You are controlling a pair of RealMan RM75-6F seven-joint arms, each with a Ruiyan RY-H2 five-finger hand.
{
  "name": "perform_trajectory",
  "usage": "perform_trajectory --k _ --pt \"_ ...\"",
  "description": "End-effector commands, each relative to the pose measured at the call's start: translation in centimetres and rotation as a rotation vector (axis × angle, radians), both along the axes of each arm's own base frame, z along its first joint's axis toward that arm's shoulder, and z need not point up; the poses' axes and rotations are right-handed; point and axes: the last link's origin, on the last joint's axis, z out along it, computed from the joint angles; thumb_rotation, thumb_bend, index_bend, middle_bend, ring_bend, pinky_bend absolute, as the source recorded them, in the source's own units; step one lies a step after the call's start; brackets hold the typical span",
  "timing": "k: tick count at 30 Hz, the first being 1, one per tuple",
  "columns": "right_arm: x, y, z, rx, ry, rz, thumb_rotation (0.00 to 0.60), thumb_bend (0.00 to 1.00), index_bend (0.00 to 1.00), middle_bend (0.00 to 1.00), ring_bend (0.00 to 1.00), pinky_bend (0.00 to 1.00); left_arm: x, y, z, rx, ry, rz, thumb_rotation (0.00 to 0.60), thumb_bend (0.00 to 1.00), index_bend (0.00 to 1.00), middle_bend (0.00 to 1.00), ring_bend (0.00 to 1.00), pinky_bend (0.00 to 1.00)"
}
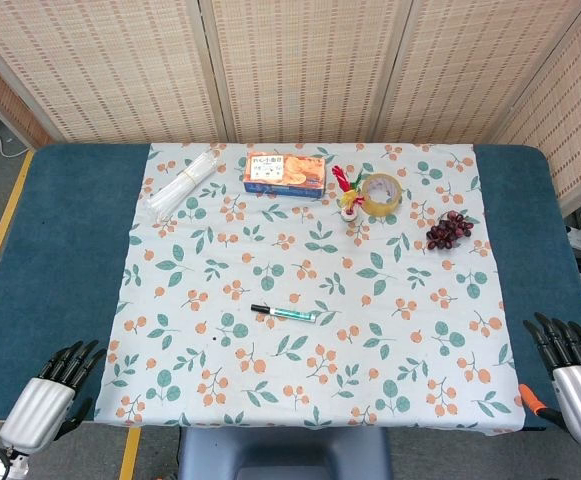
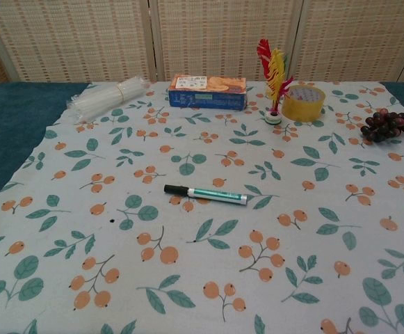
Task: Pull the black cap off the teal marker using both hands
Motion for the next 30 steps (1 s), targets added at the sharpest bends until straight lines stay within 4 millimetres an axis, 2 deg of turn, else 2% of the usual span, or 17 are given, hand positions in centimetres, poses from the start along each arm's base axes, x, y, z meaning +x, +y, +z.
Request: perform_trajectory --k 1,7,13,16,22,30 --pt "0.0 0.0 0.0 -0.001 0.000 -0.001 0.600 0.18 0.00 0.00 0.00 0.00 0.0 0.0 0.0 0.000 0.001 -0.001 0.600 0.44 0.00 0.00 0.00 0.13" --pt "0.0 -0.3 -0.5 -0.002 -0.005 0.018 0.600 0.18 0.00 0.00 0.00 0.00 0.4 0.4 -0.6 -0.019 -0.007 -0.021 0.600 0.44 0.00 0.00 0.00 0.13" --pt "1.1 -2.3 -2.9 -0.039 -0.071 0.094 0.600 0.18 0.00 0.00 0.00 0.00 1.0 2.3 -1.2 -0.009 -0.008 -0.037 0.600 0.44 0.00 0.00 0.00 0.13" --pt "2.8 -4.1 -4.8 -0.015 -0.070 0.117 0.600 0.18 0.02 0.02 0.00 0.00 1.2 3.0 -1.3 -0.006 -0.006 -0.029 0.600 0.44 0.00 0.00 0.00 0.13" --pt "7.4 -8.1 -9.5 0.030 -0.037 0.175 0.600 0.18 0.18 0.17 0.00 0.00 0.8 4.1 -0.7 0.016 -0.015 -0.011 0.600 0.44 0.00 0.00 0.00 0.13" --pt "12.4 -12.2 -16.5 0.082 -0.001 0.188 0.600 0.19 0.31 0.24 0.00 0.00 0.2 4.8 -0.1 0.024 -0.038 0.027 0.600 0.44 0.00 0.00 0.00 0.13"
